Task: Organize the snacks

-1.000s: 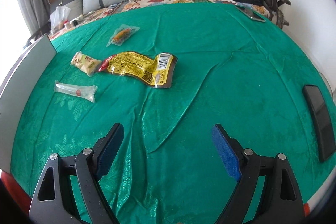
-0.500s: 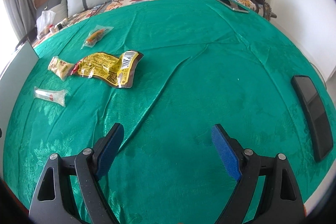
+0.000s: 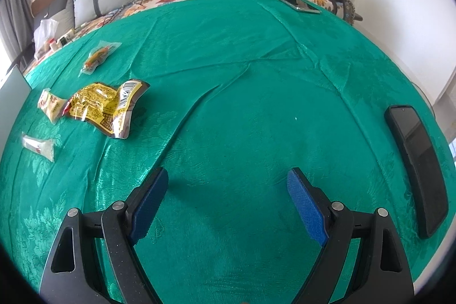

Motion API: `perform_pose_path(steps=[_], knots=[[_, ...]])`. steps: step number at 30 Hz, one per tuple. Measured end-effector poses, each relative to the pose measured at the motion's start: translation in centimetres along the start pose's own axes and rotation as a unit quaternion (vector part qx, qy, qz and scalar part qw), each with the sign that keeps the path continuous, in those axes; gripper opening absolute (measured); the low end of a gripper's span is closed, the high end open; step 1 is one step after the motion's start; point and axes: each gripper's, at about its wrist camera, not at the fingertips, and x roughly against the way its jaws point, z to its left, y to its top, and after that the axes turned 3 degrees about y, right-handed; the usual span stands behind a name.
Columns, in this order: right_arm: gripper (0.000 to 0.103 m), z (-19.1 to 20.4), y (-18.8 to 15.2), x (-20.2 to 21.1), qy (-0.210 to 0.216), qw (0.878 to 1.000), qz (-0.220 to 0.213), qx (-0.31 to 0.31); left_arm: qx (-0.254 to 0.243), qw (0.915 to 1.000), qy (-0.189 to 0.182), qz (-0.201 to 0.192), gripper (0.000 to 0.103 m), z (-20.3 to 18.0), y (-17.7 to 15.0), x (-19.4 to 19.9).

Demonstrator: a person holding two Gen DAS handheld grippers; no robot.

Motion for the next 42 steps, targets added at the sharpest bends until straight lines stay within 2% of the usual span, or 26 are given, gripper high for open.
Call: perform_pose_path(steps=[2,4,7,11,15,17,20,22,26,30,35,39,42], knots=[[0.089,0.2,-0.1,-0.2,-0.008,1.000,-0.003,0.013,0.027,0.9961,-0.071,0.045,0.090,0.6,-0.2,-2.0],[0.092,0.3,-0.2,-0.3,-0.005,1.000,-0.006,0.017,0.059,0.9874,-0.121,0.084,0.090,1.1,-0.5,-3.9],[0.092,0.3,-0.1,-0.3,-0.006,1.000,-0.006,0.018,0.058,0.9874,-0.128,0.073,0.090,0.5,0.2,-4.2],[0.093,0.4,0.0,-0.4,-0.009,1.000,-0.006,0.020,0.071,0.9824,-0.149,0.087,0.090,-1.0,3.3,-5.3],[0.093,0.5,0.0,-0.4,-0.008,1.000,-0.006,0.020,0.127,0.9792,-0.133,0.085,0.090,-2.1,7.0,-6.9],[0.093,0.5,0.0,-0.5,-0.008,1.000,-0.006,0.020,0.152,0.9757,-0.124,0.099,0.092,-2.7,8.6,-8.3],[0.094,0.5,0.0,-0.5,-0.008,1.000,-0.006,0.020,0.133,0.9841,-0.078,0.088,0.095,-4.2,9.7,-9.3],[0.094,0.6,0.0,-0.5,-0.008,1.000,-0.006,0.020,0.098,0.9897,-0.057,0.087,0.095,-4.9,9.6,-9.5],[0.094,0.6,0.0,-0.5,-0.008,1.000,-0.007,0.020,0.032,0.9955,-0.052,0.072,0.098,-3.9,7.4,-8.9],[0.094,0.7,-0.1,-0.6,-0.008,1.000,-0.007,0.020,0.030,0.9948,-0.059,0.078,0.100,-1.1,6.0,-8.9],[0.094,0.7,-0.1,-0.5,-0.007,1.000,-0.007,0.020,-0.006,0.9958,-0.062,0.068,0.100,-0.1,4.8,-8.1],[0.094,0.7,-0.1,-0.5,-0.008,1.000,-0.007,0.020,0.019,0.9960,-0.064,0.059,0.103,1.2,4.0,-8.4],[0.094,0.7,-0.1,-0.5,-0.008,1.000,-0.007,0.020,0.026,0.9975,-0.060,0.025,0.103,1.2,4.1,-8.7]])
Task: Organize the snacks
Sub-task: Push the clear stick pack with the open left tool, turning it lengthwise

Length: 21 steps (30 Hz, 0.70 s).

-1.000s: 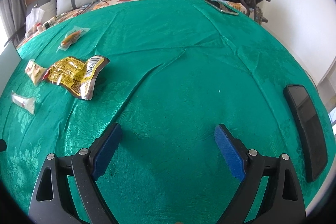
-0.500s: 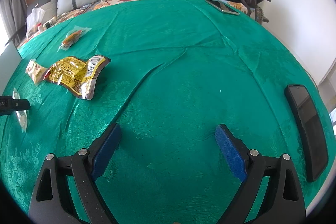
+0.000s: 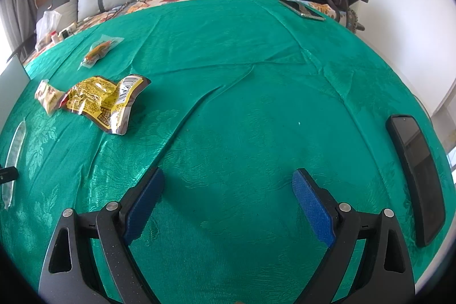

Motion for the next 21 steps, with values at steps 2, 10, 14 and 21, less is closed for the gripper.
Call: perform_pose_path(steps=[2,10,14,21], knots=[[0.094,0.03,0.00,-0.02,0.000,1.000,0.000,0.000,-0.009,0.9994,-0.006,-0.034,0.103,0.04,-0.30,-0.02],[0.094,0.00,-0.01,-0.01,0.000,1.000,0.000,0.000,-0.019,0.9971,-0.014,-0.072,0.103,0.02,-0.91,0.26],[0.094,0.01,-0.01,-0.03,0.000,1.000,0.000,0.000,-0.019,0.9970,-0.013,-0.074,0.103,-0.09,-1.07,0.34],[0.094,0.02,-0.01,-0.03,0.000,1.000,-0.001,0.000,-0.019,0.9970,-0.013,-0.074,0.103,-0.10,-1.08,0.34]])
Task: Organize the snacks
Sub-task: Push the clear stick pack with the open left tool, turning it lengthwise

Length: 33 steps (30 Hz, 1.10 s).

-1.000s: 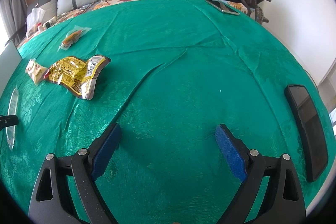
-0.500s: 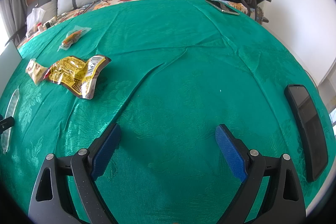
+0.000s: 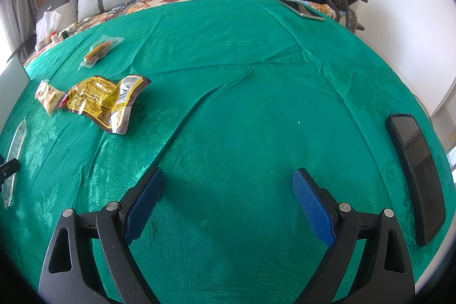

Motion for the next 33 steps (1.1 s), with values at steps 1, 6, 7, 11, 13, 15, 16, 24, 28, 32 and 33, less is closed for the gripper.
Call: perform_pose_path(steps=[1,6,7,11,13,15,16,24,28,32,33], knots=[[0.094,-0.03,-0.02,0.03,0.000,1.000,0.000,0.000,0.000,1.0000,0.000,0.000,0.103,0.01,0.00,0.00],[0.094,0.02,-0.01,0.00,0.000,1.000,0.000,0.000,0.000,1.0000,-0.001,0.000,0.103,-0.04,-0.22,0.19],[0.094,0.00,-0.03,0.03,0.000,1.000,0.000,0.000,0.000,1.0000,0.000,0.000,0.103,-0.04,-0.22,0.18],[0.094,0.03,-0.02,0.00,0.000,1.000,0.000,0.000,0.000,1.0000,0.000,0.000,0.103,-0.05,-0.20,0.17],[0.094,0.01,-0.04,0.03,0.000,1.000,0.000,0.000,0.000,1.0000,0.000,0.000,0.103,-0.06,-0.22,0.17],[0.094,0.01,-0.04,0.02,0.000,1.000,0.000,0.000,0.000,1.0000,0.000,0.000,0.103,-0.07,-0.22,0.17],[0.094,0.01,-0.05,0.03,0.000,1.000,0.000,0.000,0.000,1.0000,0.000,0.000,0.103,-0.07,-0.23,0.17],[0.094,0.00,-0.06,0.03,0.000,1.000,0.000,0.000,0.000,1.0000,0.000,-0.001,0.103,-0.08,-0.25,0.16],[0.094,0.00,-0.05,0.03,0.000,1.000,0.000,0.000,0.000,1.0000,0.000,-0.001,0.103,-0.09,-0.26,0.16],[0.094,0.00,-0.05,0.03,0.000,1.000,0.000,0.000,0.000,1.0000,0.000,-0.001,0.103,-0.10,-0.27,0.16],[0.094,0.01,-0.05,0.03,0.000,1.000,0.000,0.000,0.000,1.0000,0.000,-0.001,0.103,-0.10,-0.27,0.16]])
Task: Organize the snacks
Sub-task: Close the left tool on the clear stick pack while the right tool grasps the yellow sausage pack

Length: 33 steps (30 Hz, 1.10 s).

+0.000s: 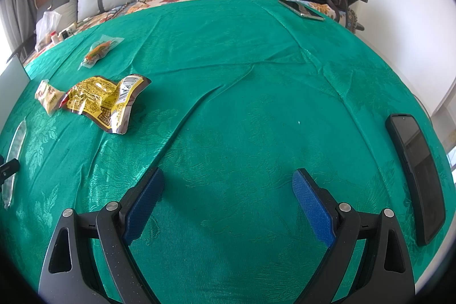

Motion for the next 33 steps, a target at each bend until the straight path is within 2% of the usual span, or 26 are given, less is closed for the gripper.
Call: perform_pose_path(steps=[10,13,15,16,17,18,19,20,22,25,26,27,29,30,31,32,33], knots=[[0.095,0.2,0.0,-0.1,0.001,1.000,0.001,0.001,-0.005,1.0000,-0.005,0.004,0.103,0.0,0.0,0.2],[0.095,0.2,0.3,-0.1,0.011,1.000,0.010,0.012,-0.031,0.9983,-0.020,0.045,0.103,0.2,0.7,0.1],[0.091,0.4,1.9,-0.5,0.025,0.997,0.051,0.044,-0.032,0.9956,-0.019,0.086,0.102,0.3,1.4,-0.2],[0.091,0.7,3.1,0.0,0.027,0.997,0.050,0.055,-0.035,0.9947,-0.022,0.095,0.097,0.3,1.6,-0.1],[0.091,1.1,4.3,0.8,0.037,0.996,0.031,0.070,-0.042,0.9945,-0.025,0.093,0.084,0.0,1.8,0.1],[0.092,2.0,5.7,1.7,0.052,0.994,0.011,0.091,-0.052,0.9943,-0.026,0.090,0.077,-0.4,1.9,0.4],[0.093,3.2,7.1,2.3,0.071,0.991,0.000,0.117,-0.060,0.9937,-0.034,0.088,0.060,-0.9,2.1,0.6],[0.093,4.9,8.4,2.5,0.091,0.985,0.001,0.147,-0.069,0.9931,-0.040,0.087,0.043,-1.4,2.2,0.8],[0.093,9.1,10.0,1.4,0.126,0.966,0.044,0.220,-0.085,0.9919,-0.044,0.084,0.023,-2.5,2.2,1.1],[0.092,14.8,9.8,-1.8,0.120,0.932,0.096,0.327,-0.077,0.9916,-0.067,0.080,0.018,-2.5,1.4,1.8],[0.091,16.0,9.5,-3.1,0.112,0.926,0.108,0.345,-0.067,0.9917,-0.075,0.080,0.018,-2.2,1.1,2.1],[0.091,16.7,9.2,-4.7,0.101,0.923,0.127,0.350,-0.053,0.9915,-0.087,0.081,0.018,-1.6,0.6,2.5],[0.090,17.1,8.8,-7.1,0.100,0.924,0.169,0.327,-0.032,0.9902,-0.108,0.083,0.018,-0.5,-0.4,3.1],[0.087,16.9,9.1,-7.2,0.119,0.932,0.163,0.302,-0.027,0.9898,-0.112,0.084,0.018,0.0,-0.9,3.4],[0.060,16.4,9.3,-7.1,0.137,0.937,0.167,0.276,-0.025,0.9896,-0.115,0.082,0.018,0.2,-1.4,3.8],[0.047,16.1,9.5,-7.1,0.134,0.941,0.174,0.259,-0.023,0.9892,-0.120,0.081,0.018,0.4,-1.8,4.0],[0.045,15.7,9.7,-6.8,0.124,0.940,0.183,0.259,-0.023,0.9887,-0.124,0.080,0.018,0.5,-2.0,4.2]])
